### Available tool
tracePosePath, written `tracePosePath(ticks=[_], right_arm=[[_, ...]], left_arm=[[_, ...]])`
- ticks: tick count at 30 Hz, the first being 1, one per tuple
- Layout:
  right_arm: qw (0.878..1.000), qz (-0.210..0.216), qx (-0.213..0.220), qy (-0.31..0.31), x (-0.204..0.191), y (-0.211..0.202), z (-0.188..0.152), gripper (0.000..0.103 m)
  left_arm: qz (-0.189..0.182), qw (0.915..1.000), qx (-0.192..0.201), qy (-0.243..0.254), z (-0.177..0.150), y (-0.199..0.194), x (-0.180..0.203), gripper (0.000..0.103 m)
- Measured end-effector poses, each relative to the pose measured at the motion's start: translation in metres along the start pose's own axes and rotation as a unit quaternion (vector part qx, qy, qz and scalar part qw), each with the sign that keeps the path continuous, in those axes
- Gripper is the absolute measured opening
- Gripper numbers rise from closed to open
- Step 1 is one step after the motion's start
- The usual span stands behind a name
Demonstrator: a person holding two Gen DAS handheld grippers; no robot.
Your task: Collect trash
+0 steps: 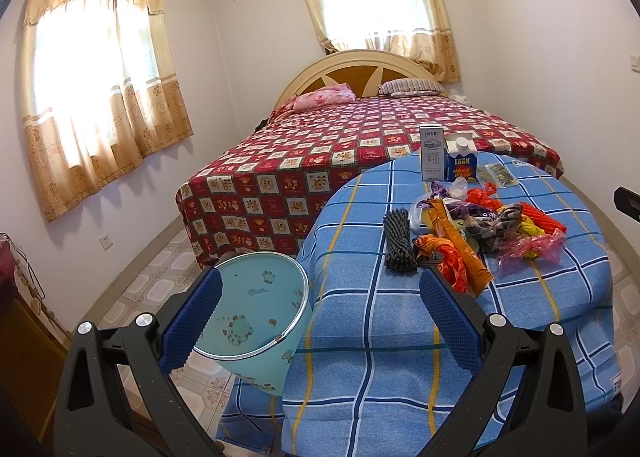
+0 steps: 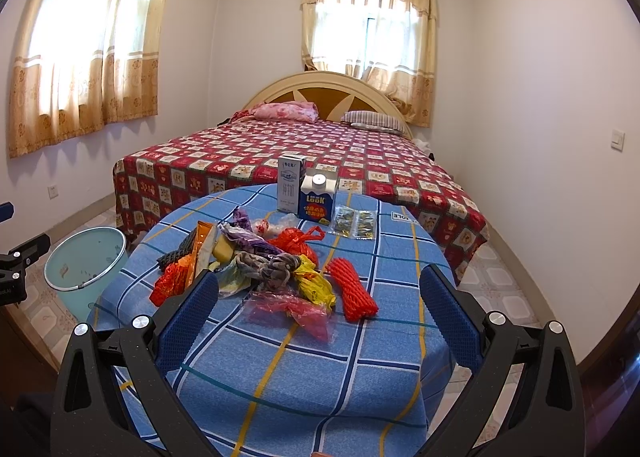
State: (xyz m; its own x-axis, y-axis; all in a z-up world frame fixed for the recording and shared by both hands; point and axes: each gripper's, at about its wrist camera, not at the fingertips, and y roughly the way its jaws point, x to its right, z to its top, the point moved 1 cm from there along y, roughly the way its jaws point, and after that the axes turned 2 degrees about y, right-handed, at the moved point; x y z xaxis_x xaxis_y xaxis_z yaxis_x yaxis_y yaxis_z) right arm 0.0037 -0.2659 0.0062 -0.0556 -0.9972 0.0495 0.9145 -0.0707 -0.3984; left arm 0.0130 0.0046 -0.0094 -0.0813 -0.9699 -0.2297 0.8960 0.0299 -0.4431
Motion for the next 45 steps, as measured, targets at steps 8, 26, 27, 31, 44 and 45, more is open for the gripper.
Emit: tracePosePath(ticks=[8, 26, 27, 31, 44, 45], right_arm=[[1.000, -0.002, -0.001, 0.000, 0.003, 0.003, -0.005, 0.098], [0.999, -0.039, -0.028, 0.004, 0.021, 0.047, -0.033, 0.097], [0.998, -0.045, -0.031, 0.003, 0.023, 0.054, -0.037, 0.097], [0.997, -0.057, -0.047, 0.011, 0.034, 0.074, -0.050, 0.097], [0.993, -0.078, -0.073, 0.053, 0.079, 0.107, -0.069, 0.090], [0.993, -0.076, -0.075, 0.056, 0.080, 0.108, -0.071, 0.089]], left_arm=[[0.001, 1.0000, -0.002, -0.001, -0.001, 0.001, -0.002, 0.097], [-0.011, 0.9992, -0.037, -0.005, -0.021, 0.049, 0.014, 0.097], [-0.009, 0.9993, -0.038, -0.001, -0.022, 0.054, 0.019, 0.097], [-0.021, 0.9989, -0.042, 0.002, -0.021, 0.074, 0.039, 0.097], [-0.073, 0.9958, -0.055, 0.009, -0.011, 0.116, 0.106, 0.097], [-0.075, 0.9953, -0.062, 0.007, -0.013, 0.121, 0.107, 0.095]])
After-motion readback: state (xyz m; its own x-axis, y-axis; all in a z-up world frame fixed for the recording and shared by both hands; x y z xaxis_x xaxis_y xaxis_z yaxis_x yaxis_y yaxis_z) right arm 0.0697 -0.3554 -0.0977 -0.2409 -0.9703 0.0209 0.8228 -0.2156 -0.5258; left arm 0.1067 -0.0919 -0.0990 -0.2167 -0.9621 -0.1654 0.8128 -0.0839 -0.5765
